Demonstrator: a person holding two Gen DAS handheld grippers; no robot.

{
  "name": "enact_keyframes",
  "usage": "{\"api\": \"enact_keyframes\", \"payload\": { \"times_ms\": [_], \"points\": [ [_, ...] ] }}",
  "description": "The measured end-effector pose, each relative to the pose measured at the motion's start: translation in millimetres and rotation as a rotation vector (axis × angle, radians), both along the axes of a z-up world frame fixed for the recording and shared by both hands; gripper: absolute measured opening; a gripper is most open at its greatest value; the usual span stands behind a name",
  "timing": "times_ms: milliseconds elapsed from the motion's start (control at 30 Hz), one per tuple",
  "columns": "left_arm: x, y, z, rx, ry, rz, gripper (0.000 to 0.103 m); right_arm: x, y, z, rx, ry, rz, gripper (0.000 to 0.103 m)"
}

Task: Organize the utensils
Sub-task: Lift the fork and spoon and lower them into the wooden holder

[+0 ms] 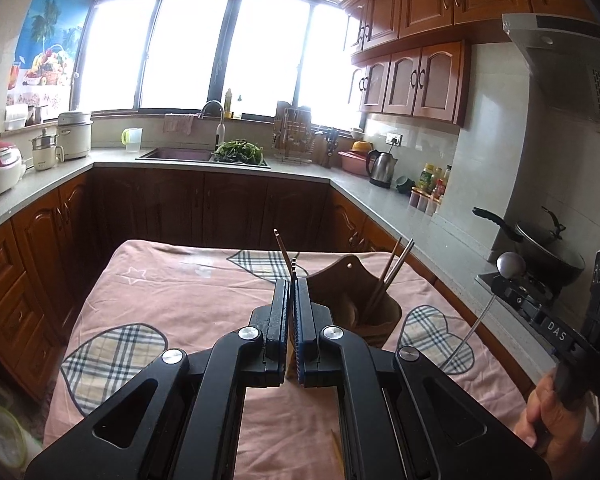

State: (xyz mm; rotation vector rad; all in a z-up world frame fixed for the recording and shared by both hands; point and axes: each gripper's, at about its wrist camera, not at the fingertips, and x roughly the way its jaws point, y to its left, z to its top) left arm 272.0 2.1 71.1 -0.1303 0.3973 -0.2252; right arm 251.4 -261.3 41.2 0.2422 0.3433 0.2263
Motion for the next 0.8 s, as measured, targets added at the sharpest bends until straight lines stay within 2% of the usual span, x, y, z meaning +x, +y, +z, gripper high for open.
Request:
{"api": "enact_keyframes", "payload": {
  "times_ms": [433,800],
  "points": [
    [80.3,-5.9,12.3,0.012,-0.098,0.125,0.002,69.3,-3.0,10.8,-0.053,-0.073,-0.074,0.002],
    [119.0,-24.3,-16.3,0.033,-0.077,0.161,0.002,109.8,13.7,-9.2,-0.157,-0.081,-0.097,0.002]
  ]
}}
